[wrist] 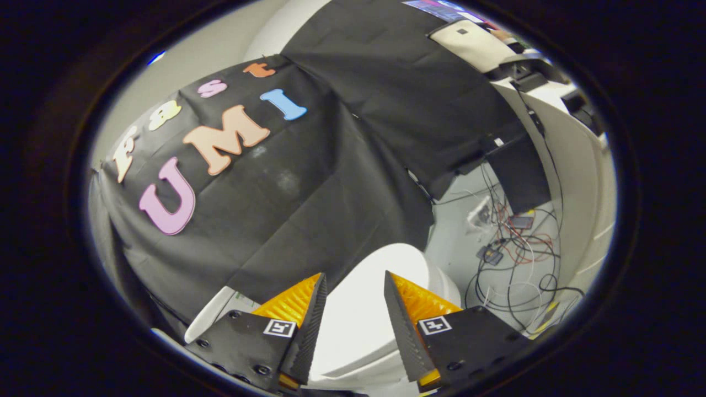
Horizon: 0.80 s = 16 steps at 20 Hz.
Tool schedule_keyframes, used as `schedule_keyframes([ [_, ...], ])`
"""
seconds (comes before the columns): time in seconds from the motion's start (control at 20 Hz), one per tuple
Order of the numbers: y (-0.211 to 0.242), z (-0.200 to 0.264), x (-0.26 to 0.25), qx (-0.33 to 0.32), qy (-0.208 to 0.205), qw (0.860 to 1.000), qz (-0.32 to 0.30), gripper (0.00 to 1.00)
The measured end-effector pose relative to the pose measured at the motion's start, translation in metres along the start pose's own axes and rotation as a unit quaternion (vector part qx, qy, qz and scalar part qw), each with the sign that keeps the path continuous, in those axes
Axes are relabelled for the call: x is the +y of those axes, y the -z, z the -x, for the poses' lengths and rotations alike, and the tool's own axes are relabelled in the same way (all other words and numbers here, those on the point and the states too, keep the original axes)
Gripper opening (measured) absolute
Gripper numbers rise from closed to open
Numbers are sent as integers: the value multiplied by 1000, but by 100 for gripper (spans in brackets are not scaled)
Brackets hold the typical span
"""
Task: Open the toilet lid.
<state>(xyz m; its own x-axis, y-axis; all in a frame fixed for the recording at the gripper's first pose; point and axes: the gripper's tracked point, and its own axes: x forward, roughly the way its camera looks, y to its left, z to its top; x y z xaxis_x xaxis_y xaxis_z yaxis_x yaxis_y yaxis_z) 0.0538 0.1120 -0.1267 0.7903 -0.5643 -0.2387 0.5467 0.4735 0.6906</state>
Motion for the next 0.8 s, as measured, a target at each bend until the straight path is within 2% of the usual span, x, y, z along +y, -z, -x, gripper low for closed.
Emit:
schedule_keyframes([
  [0.25,39,11,-30,28,62,995,-74,66],
  [0.45,70,16,-62,43,114,980,-156,66],
  [0.65,100,17,-100,68,173,963,-197,66],
  [0.8,111,4,-113,83,176,955,-225,66],
])
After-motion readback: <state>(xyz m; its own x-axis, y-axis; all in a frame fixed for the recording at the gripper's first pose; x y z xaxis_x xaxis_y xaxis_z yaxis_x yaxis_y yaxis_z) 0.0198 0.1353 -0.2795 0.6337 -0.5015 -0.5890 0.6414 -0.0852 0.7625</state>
